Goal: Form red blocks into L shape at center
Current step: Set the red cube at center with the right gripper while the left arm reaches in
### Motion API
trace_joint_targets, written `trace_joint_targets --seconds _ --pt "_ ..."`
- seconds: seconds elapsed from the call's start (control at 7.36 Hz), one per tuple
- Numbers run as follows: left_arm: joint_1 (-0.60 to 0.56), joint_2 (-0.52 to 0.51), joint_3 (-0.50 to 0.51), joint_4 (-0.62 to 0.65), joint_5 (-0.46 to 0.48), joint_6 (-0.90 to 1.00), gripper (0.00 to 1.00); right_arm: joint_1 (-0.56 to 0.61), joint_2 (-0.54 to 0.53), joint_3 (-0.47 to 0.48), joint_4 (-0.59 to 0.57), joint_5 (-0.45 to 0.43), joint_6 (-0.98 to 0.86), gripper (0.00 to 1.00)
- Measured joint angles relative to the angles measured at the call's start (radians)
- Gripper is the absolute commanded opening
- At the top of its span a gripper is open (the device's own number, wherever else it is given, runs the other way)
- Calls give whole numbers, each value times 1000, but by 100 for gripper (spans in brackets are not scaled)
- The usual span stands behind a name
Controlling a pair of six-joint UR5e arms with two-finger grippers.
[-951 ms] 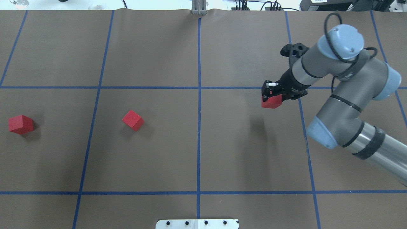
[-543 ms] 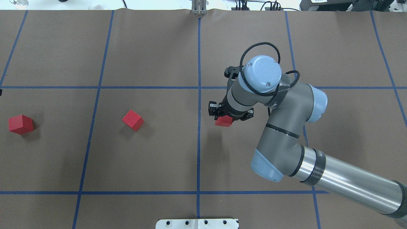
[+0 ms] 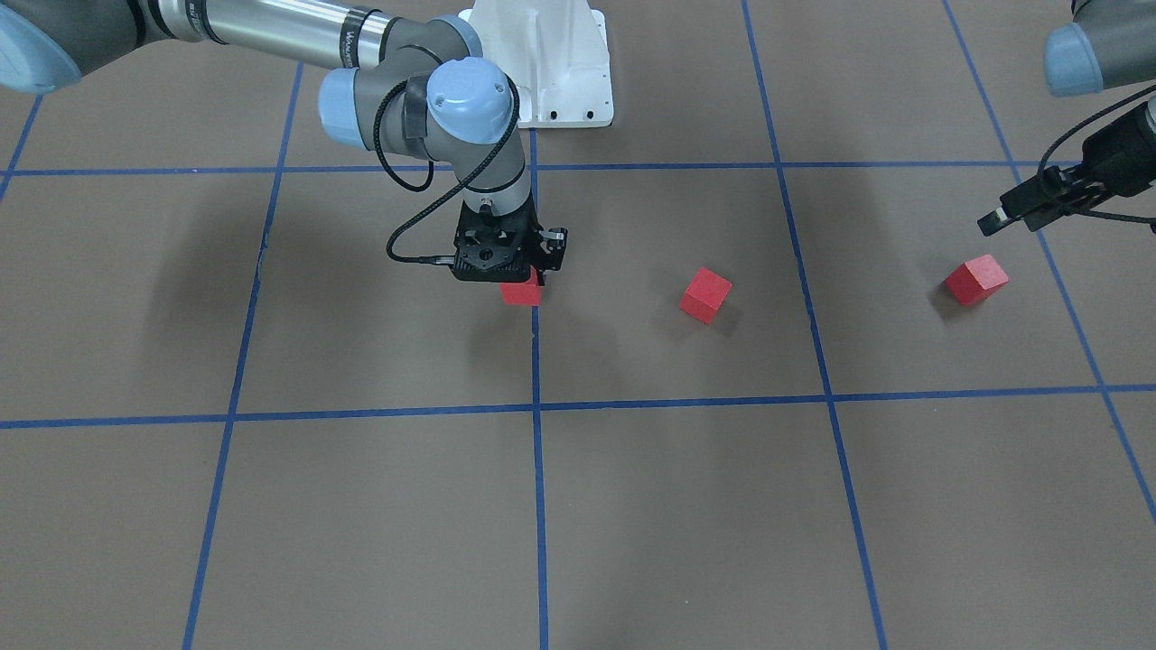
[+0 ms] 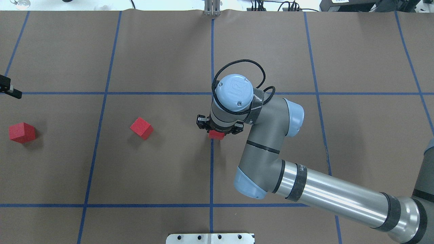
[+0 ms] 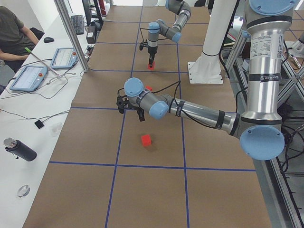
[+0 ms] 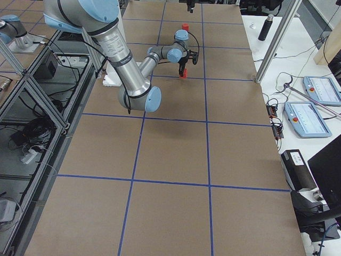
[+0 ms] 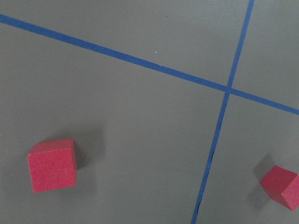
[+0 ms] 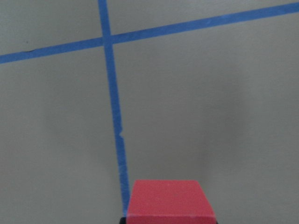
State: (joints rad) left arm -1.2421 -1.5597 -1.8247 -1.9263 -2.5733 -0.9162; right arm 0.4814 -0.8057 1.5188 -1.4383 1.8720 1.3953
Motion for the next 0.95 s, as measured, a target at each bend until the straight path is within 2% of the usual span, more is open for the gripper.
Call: trace_joint_targets --seconds 0.14,0.41,0.54,0.82,0.95 --pt "25 -28 3 1 23 -52 100 -5 0 -4 3 -1 -1 17" --pt "87 -87 8 2 62 -182 100 -9 1 -6 4 -2 -4 23" --pt "120 -116 10 2 81 -239 100 -11 2 -8 4 -2 -8 37" --pt "207 -171 13 4 157 -347 100 -17 3 -11 4 -8 -30 70" --pt "232 -187 16 4 178 -374 100 -22 4 -15 5 -20 -39 90"
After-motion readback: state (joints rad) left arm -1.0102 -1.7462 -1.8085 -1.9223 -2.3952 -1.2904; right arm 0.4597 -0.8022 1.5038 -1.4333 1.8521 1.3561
